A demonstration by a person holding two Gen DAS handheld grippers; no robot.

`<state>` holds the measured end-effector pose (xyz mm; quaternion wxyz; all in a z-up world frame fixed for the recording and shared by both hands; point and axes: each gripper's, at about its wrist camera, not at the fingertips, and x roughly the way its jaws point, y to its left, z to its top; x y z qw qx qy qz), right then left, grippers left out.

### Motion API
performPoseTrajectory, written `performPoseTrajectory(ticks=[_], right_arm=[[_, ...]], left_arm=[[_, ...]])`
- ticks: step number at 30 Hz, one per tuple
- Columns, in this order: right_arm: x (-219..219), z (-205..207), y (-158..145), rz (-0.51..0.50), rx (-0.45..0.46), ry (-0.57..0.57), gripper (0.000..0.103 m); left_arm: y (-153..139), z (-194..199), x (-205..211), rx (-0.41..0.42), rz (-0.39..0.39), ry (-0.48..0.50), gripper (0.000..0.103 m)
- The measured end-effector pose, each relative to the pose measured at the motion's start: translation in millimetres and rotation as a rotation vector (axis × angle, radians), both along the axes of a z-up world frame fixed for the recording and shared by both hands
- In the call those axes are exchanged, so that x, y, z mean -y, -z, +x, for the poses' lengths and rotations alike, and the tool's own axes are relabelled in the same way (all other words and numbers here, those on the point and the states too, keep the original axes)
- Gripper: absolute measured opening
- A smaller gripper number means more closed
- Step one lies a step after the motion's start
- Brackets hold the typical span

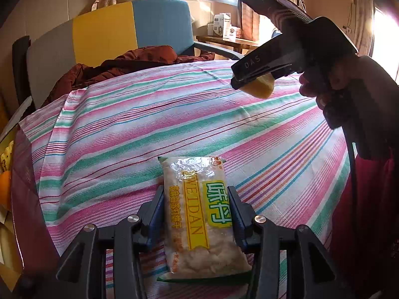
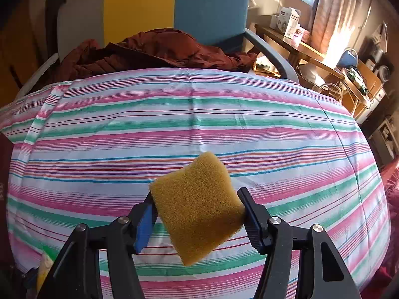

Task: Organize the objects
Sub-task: 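Carry the biscuit packet and yellow sponge over the gold tray with both tools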

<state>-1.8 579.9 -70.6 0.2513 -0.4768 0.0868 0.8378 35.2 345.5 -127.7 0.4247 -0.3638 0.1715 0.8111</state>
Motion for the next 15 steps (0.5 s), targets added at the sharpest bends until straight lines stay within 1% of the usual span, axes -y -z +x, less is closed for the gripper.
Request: performPoseTrajectory(ticks=[4, 10, 15], right_arm=[[15.0, -4.5, 4.5, 0.002, 0.016, -0.052, 0.062], [26.8, -4.7, 3.8, -0.003, 0.008, -0.105, 0.062], [30.9, -2.9, -4.6, -0.014, -0.036, -0.133, 0.061]], left_arm=[[-0.6, -1.1, -0.7, 0.001, -0.002, -0.003, 0.047], [-2.4, -1.6, 0.4, 0.005, -0.008, -0.005, 0.046], [-4.9, -5.3, -0.6, 0.038, -0.019, -0.026, 0.045]])
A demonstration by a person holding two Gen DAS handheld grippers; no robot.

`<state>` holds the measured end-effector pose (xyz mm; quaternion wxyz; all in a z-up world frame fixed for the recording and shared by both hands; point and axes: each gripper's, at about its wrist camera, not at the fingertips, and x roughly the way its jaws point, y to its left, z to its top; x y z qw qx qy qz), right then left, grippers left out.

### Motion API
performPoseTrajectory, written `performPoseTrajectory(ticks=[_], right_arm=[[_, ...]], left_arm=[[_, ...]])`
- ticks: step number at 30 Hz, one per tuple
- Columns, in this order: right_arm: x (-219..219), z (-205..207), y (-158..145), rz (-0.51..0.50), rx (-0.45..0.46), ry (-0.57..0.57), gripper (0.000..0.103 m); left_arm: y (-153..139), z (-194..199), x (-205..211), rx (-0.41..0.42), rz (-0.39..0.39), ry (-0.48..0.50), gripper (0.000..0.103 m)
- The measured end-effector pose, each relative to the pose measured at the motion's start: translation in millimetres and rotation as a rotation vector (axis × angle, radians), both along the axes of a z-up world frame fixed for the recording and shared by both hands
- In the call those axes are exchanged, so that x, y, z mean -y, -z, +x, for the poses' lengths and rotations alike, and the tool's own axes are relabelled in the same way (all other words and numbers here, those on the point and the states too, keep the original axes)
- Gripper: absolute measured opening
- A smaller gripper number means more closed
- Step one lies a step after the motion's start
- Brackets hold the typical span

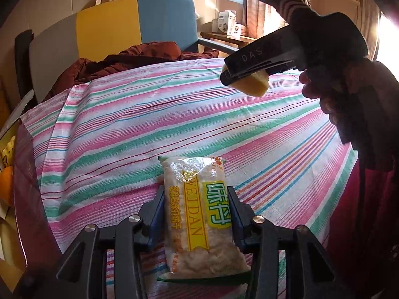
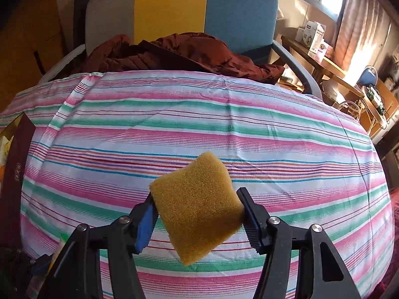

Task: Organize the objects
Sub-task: 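Carry the biscuit packet and yellow sponge over the gold tray with both tools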

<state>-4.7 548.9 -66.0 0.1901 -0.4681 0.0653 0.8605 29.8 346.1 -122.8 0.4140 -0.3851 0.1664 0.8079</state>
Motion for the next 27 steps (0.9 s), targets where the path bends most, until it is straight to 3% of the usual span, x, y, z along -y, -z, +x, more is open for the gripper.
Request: performPoseTrajectory(ticks=[3, 8, 18, 27], right_arm=[[5.0, -1.8, -1.5, -0.014, -0.011, -0.022, 0.061], [25.6, -7.5, 10.0, 0.022, 0.049, -0.087, 0.061], [25.3, -7.9, 13.7, 0.051, 0.072, -0.082, 0.061], [30.1, -8.7, 19.1, 0.048, 0.11, -0.085, 0.061]], left_arm=[[-2.1, -3.9, 1.0, 0.021, -0.009, -0.021, 0.045], [-7.0, -0.7, 5.7, 0.02, -0.02, -0.029, 0.045], [-60.9, -7.4, 47.5, -0.055, 0.041, -0.124, 0.045], [-86.9, -13.9, 93.7, -0.08, 0.053, -0.213, 0.045]])
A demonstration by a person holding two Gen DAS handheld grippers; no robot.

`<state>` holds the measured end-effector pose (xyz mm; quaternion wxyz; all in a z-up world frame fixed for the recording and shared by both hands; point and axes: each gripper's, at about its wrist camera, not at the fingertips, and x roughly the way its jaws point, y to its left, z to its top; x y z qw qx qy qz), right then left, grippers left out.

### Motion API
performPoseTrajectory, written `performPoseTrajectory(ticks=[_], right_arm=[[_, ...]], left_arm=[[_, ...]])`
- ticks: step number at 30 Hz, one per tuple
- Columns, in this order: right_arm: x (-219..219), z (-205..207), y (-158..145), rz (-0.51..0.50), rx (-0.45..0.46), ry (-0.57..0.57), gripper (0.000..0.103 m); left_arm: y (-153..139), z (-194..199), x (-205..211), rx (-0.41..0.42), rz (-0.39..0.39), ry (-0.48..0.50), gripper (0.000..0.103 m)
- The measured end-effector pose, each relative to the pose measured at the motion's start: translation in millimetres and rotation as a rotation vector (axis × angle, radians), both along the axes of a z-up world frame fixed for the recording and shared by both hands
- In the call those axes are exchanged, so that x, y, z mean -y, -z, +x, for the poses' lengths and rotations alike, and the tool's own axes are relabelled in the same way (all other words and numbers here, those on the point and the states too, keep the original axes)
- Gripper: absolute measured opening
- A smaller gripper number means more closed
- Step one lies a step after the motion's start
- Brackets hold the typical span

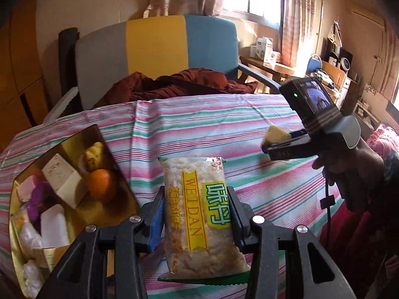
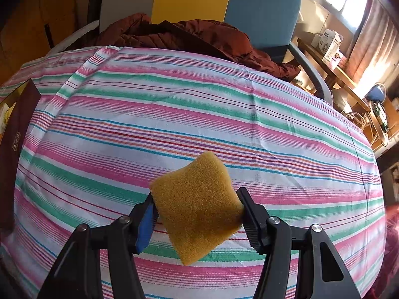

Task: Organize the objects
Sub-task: 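Carry the biscuit packet and yellow sponge over the gold tray with both tools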

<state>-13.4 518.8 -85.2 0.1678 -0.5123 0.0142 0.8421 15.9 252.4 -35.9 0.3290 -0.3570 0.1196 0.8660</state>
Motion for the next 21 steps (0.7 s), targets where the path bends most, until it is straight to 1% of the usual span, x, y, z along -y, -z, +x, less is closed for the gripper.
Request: performPoseTrajectory(ticks=[3, 9, 14, 21], right_arm=[[7.3, -0.4, 2.1, -0.013, 0.016, -0.001, 0.061], [29.5, 0.7, -2.8, -0.057, 0.011, -0.003, 0.061], [56.9, 0.2, -12.6, -0.108, -0.024, -0.024, 0.061], [108.2, -0.7, -35.9, -0.181, -0.112, -0.091, 0.061]], left_arm=[[-4.4, -5.5, 16.7, -0.005, 0.008, -0.037, 0.045], [-7.8, -9.2, 41.7, -0.005, 0.021, -0.088, 0.045], [-7.4, -14.3, 57.5, 0.0, 0.029, -0.124, 0.045], [-9.3, -20.3, 82.9, 0.014, 0.057, -0.162, 0.045]])
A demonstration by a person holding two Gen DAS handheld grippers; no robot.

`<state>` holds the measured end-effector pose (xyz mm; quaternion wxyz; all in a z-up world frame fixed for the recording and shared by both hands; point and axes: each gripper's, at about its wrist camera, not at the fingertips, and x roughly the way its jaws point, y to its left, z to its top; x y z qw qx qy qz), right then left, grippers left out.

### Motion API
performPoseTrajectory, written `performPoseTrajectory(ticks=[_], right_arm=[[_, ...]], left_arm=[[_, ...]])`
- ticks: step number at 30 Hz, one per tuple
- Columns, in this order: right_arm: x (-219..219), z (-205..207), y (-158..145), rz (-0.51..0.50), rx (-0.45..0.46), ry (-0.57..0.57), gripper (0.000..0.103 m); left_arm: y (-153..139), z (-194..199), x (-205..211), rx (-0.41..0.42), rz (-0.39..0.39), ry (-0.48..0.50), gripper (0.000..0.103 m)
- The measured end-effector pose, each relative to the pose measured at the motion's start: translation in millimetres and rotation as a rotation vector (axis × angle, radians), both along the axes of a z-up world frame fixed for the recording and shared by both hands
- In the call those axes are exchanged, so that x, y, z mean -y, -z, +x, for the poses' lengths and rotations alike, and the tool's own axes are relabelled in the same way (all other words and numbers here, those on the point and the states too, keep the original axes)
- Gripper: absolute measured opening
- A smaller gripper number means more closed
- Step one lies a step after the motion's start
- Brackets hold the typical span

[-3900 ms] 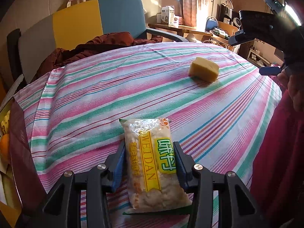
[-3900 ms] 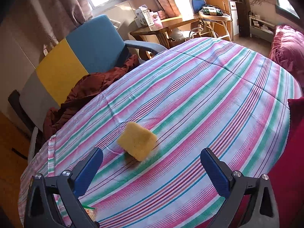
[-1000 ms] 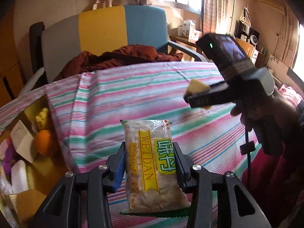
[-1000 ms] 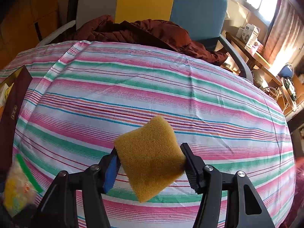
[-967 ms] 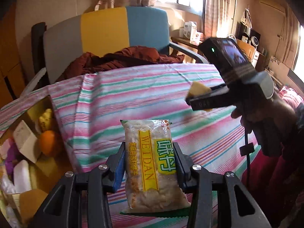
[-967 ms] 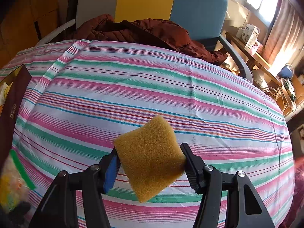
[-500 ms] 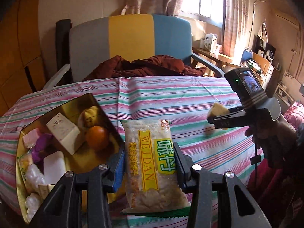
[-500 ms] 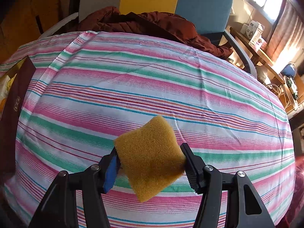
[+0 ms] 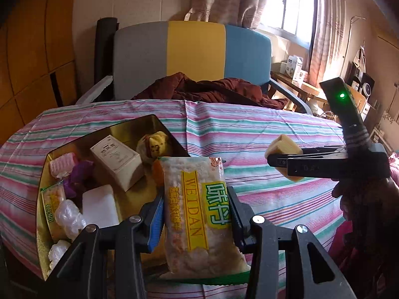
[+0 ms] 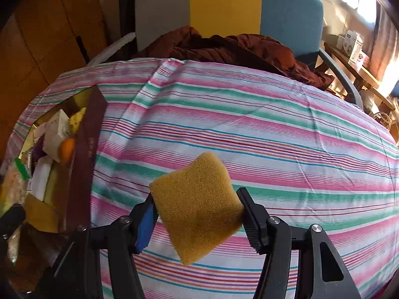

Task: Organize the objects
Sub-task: 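Carry the biscuit packet and yellow sponge over the gold tray with both tools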

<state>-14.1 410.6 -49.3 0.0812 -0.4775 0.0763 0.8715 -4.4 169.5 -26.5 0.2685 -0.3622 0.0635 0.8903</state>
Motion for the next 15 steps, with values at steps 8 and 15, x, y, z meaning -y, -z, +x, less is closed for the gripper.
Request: performPoseTrajectory(ticks=[8, 15], right_arm=[[67.9, -4.1, -31.3, -0.087, -0.115, -0.106, 0.061], [130.3, -12.3, -43.6, -0.12, -0.165, -0.229, 0.061]], left_arm=[[-4.9, -28.0, 68.2, 0.075, 0.097, -0.118, 0.045], [-3.2, -56.7, 134.8, 0.148, 0.179, -0.244, 0.045]])
